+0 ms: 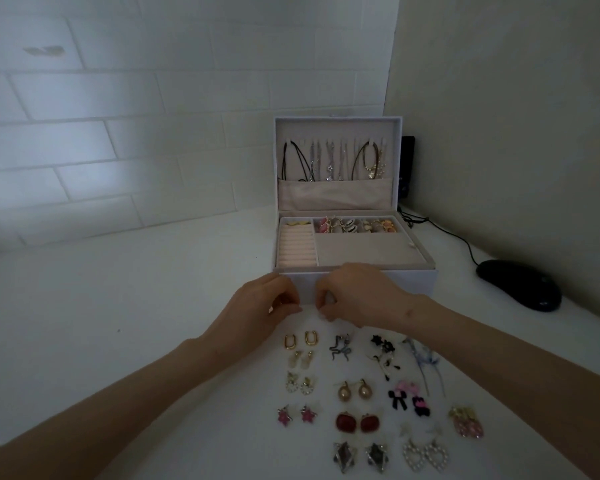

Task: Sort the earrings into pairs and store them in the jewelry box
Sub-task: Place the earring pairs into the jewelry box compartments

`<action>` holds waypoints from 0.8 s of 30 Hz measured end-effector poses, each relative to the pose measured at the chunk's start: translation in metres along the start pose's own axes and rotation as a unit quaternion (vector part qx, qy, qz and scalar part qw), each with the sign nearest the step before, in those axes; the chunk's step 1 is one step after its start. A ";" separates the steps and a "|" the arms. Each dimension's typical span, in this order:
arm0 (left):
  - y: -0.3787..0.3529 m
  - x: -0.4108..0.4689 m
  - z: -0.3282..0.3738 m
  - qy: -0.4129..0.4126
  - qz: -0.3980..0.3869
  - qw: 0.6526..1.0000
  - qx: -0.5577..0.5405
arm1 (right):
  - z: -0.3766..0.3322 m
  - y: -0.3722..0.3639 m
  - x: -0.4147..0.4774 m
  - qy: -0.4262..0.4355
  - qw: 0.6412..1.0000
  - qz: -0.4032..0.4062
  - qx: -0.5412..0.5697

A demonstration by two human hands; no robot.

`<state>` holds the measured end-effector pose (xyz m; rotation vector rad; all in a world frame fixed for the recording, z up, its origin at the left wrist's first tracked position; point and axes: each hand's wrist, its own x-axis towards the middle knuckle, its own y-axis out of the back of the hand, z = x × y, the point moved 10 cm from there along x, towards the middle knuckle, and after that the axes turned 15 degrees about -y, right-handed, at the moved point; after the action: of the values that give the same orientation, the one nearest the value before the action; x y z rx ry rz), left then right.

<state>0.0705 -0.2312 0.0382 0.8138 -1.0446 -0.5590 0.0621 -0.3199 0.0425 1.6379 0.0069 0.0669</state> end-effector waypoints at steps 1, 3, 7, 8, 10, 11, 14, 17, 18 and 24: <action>0.001 0.000 0.000 -0.002 0.001 1.000 0.004 | 0.003 0.002 0.000 -0.004 1.000 -0.001 0.001; 0.004 0.000 0.002 -0.011 0.008 1.000 0.013 | 0.006 0.004 0.000 -0.010 1.000 -0.003 -0.008; 0.013 0.004 0.010 -0.029 0.043 0.998 0.029 | 0.005 -0.004 0.000 -0.010 1.000 -0.010 -0.022; 0.016 0.005 0.012 -0.032 0.056 0.998 0.029 | 0.004 -0.004 -0.001 -0.010 1.000 -0.010 -0.022; 0.023 0.007 0.013 -0.030 0.081 0.996 0.026 | 0.004 -0.004 -0.002 -0.010 1.000 -0.009 -0.013; 0.026 0.007 0.012 -0.027 0.090 0.995 0.024 | 0.004 -0.002 -0.002 -0.012 1.000 -0.008 -0.009; 0.031 0.010 0.009 -0.021 0.101 0.994 0.032 | 0.014 0.011 -0.001 -0.029 0.999 -0.007 0.020; 0.034 0.010 0.008 -0.023 0.113 0.993 0.036 | 0.024 0.017 -0.004 -0.020 0.999 -0.042 0.023; 0.034 0.010 0.007 -0.021 0.116 0.992 0.035 | 0.027 0.016 -0.006 -0.014 0.998 -0.054 0.012; 0.025 0.011 0.007 -0.014 0.112 0.993 0.026 | 0.028 -0.005 -0.013 0.002 0.998 -0.062 0.008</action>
<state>0.0696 -0.2270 0.0656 0.7242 -1.1643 -0.3542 0.0503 -0.3477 0.0354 1.6500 0.1129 -0.0254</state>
